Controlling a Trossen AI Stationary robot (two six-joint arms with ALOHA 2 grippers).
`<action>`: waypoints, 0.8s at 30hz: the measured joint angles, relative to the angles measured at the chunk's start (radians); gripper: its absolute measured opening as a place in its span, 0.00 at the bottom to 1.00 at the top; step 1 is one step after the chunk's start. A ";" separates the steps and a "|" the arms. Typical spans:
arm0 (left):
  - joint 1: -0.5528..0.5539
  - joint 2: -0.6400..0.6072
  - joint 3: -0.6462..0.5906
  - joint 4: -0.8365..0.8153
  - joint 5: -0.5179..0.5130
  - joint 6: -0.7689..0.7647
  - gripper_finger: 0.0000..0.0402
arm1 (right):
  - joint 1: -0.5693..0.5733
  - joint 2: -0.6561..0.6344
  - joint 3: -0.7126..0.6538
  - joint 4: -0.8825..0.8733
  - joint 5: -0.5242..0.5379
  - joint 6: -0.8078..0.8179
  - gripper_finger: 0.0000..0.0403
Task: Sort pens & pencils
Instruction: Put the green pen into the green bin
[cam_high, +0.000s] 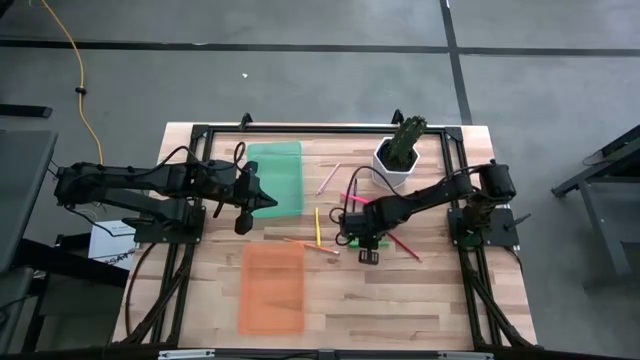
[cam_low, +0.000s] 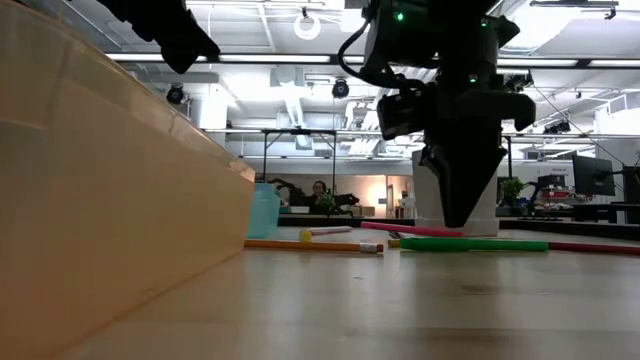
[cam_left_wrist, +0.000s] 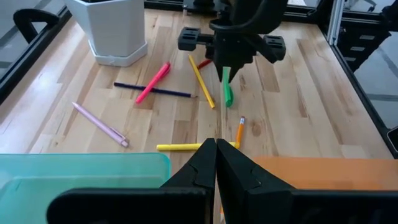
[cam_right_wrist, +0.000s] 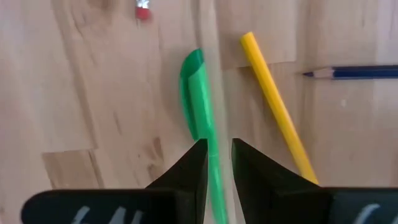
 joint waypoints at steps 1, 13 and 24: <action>0.000 0.000 0.000 0.000 0.000 0.000 0.00 | -0.004 0.000 0.000 0.000 -0.001 -0.006 0.16; 0.000 0.000 0.000 -0.001 0.000 0.000 0.00 | -0.018 0.000 0.000 0.005 -0.079 -0.064 0.16; 0.000 0.000 0.000 -0.001 -0.001 0.003 0.00 | -0.018 0.000 0.000 0.024 -0.113 -0.064 0.16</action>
